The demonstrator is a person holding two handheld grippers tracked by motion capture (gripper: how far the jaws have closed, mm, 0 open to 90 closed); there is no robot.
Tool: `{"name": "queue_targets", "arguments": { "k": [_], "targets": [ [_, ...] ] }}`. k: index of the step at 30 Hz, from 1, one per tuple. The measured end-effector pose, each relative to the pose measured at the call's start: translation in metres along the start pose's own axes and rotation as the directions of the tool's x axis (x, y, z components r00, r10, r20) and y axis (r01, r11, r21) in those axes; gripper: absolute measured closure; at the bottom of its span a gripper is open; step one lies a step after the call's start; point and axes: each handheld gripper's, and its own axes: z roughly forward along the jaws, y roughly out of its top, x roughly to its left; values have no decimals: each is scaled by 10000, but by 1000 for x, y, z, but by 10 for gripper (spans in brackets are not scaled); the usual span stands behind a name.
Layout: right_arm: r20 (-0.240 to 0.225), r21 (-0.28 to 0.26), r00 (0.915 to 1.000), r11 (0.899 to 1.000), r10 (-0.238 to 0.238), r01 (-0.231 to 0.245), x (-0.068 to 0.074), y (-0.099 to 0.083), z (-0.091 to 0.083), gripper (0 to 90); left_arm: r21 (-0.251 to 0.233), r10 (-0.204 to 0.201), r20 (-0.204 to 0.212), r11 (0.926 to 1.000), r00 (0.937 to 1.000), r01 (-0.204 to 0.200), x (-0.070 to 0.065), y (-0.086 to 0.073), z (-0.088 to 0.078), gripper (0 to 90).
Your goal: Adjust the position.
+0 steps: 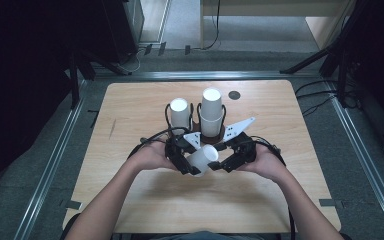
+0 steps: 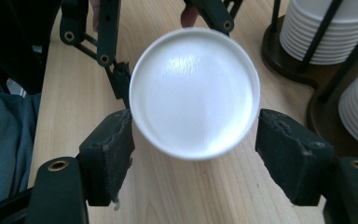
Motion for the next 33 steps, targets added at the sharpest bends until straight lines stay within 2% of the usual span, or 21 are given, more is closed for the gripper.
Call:
{"name": "queue_targets", "arguments": {
  "k": [6,9,14,16,17,21,24,27,30,31,33],
  "targets": [
    [-239,179,9996,9997,-168,172,3,5,7,280,-61,136,219,9999,9997,-135,-2,1,3,300],
    [-290,241,9991,9992,-296,303,4,6,9,334,-18,180,207,9998,9996,-179,-3,1,5,295],
    [-334,335,9991,9990,-270,282,4,7,9,341,-266,44,198,9996,9998,-39,-4,-1,5,272],
    [-309,304,9992,9992,-249,258,4,7,7,338,-580,-244,100,9980,9997,249,-4,-2,3,243],
    [-301,281,9994,9994,-186,194,4,7,6,338,-750,-398,68,9964,9992,402,-4,-2,3,191],
    [-133,49,9996,9997,-249,249,2,6,1,337,-1014,-517,-145,9936,9986,500,-3,-2,1,86],
    [-61,-72,9999,9999,-134,134,2,6,-3,336,-1395,-734,15,9875,9973,729,-1,-5,0,86],
    [-17,-338,10000,9994,-66,66,1,6,-6,336,-1648,-861,4,9827,9963,850,0,-8,1,86],
    [-22,-500,10000,9987,-94,93,1,7,-9,335,-1907,-893,-215,9781,9958,836,-1,-9,1,87],
    [3,-591,10000,9982,-88,88,1,7,-10,335,-2117,-868,-298,9742,9958,786,-1,-10,1,94],
    [-16,-622,10000,9980,-79,78,1,7,-10,335,-2506,-1064,-77,9628,9943,1011,0,-13,0,122]
  ]
}}
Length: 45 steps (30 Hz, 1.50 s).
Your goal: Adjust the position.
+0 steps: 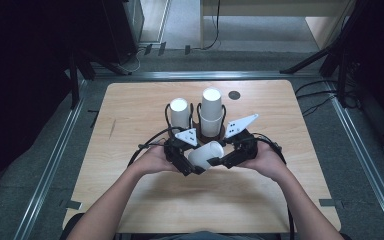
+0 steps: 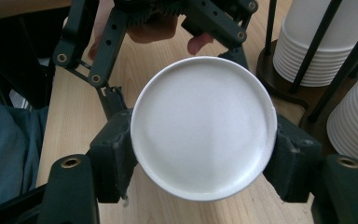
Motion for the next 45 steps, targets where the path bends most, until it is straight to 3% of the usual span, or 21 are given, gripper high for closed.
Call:
{"name": "queue_targets", "arguments": {
  "k": [4,10,16,21,26,30,35,37,45],
  "targets": [
    [-8,-183,10000,9998,35,-35,0,1,-2,335,-262,-227,137,9994,9996,230,0,-2,2,125],
    [-131,-433,9999,9991,29,-35,1,3,-5,335,-393,-117,-12,9992,9999,116,-2,-2,3,126],
    [-151,-824,9999,9966,4,-16,4,7,-11,335,-746,-313,164,9967,9994,324,-1,-5,-1,133],
    [-330,-1036,9993,9945,149,-183,2,6,-14,338,-1029,-218,373,9944,9991,256,0,-6,-9,204],
    [-411,-964,9989,9950,203,-242,2,5,-13,329,-641,-149,367,9978,9992,172,1,-5,-12,240],
    [-277,-869,9992,9957,302,-325,2,5,-12,221,-526,-354,396,9979,9986,375,3,-5,-16,242],
    [-166,-637,9996,9977,212,-222,2,3,-13,221,-316,-538,217,9980,9983,545,3,-6,-25,241],
    [-59,-417,9999,9991,117,-119,2,1,-12,222,-73,-438,146,9990,9989,439,3,-4,-29,241],
    [156,48,9997,9999,-162,162,3,-2,-6,227,169,-520,-61,9985,9986,521,9,0,-39,242]
  ]
}}
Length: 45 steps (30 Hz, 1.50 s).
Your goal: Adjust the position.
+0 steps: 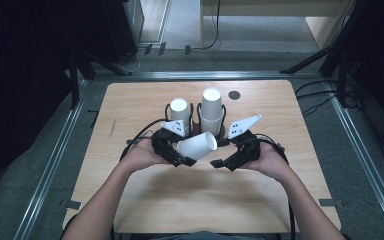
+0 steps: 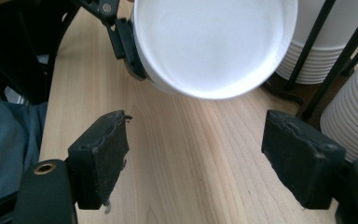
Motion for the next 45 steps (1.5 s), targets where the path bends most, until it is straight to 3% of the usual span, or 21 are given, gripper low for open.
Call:
{"name": "queue_targets", "arguments": {
  "k": [6,14,22,29,41,45],
  "targets": [
    [162,171,9998,9998,-66,63,-1,-1,3,229,462,146,-77,9988,9999,-142,4,3,0,242],
    [204,237,9997,9996,-157,152,-2,-1,7,229,1263,471,-34,9909,9989,-463,3,7,10,242],
    [181,363,9996,9991,-230,223,-1,-1,12,229,1721,559,291,9833,9980,-601,1,6,25,241],
    [52,518,9993,9980,-362,359,1,0,17,230,2144,849,509,9722,9951,-939,-3,6,39,240],
    [-326,997,9977,9930,-599,629,5,2,26,330,2114,932,822,9713,9923,-1087,-6,6,45,239],
    [-257,1020,9973,9923,-685,708,6,4,24,326,1574,1212,357,9795,9920,-1253,-11,4,43,194]
  ]
}}
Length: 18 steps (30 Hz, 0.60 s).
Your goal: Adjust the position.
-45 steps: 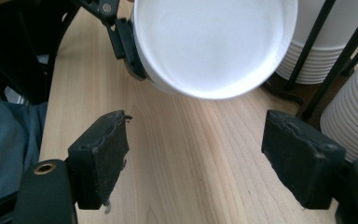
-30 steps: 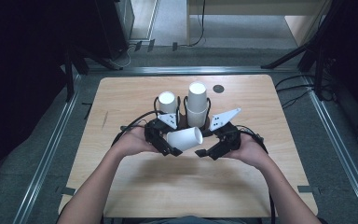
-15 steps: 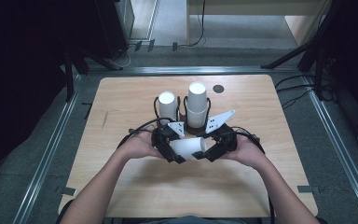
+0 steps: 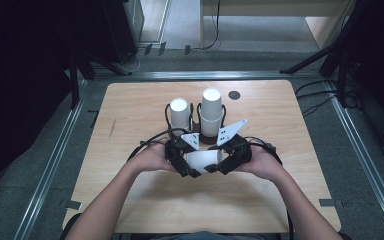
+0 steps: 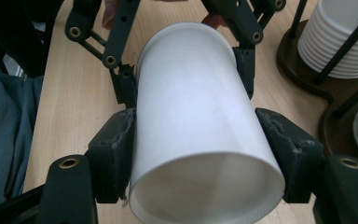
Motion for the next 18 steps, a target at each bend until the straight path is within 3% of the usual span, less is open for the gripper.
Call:
{"name": "queue_targets", "arguments": {
  "k": [3,12,18],
  "targets": [
    [38,-130,9999,9999,115,-114,-1,-1,-4,325,-355,-236,-151,9991,9996,231,0,0,-3,96],
    [134,-702,9998,9974,173,-163,-5,-4,-15,319,-1283,-680,-110,9895,9976,660,2,-5,-11,94],
    [149,-1023,9995,9944,294,-278,-6,-5,-21,318,-2158,-968,14,9718,9953,948,1,-7,-16,124]
  ]
}}
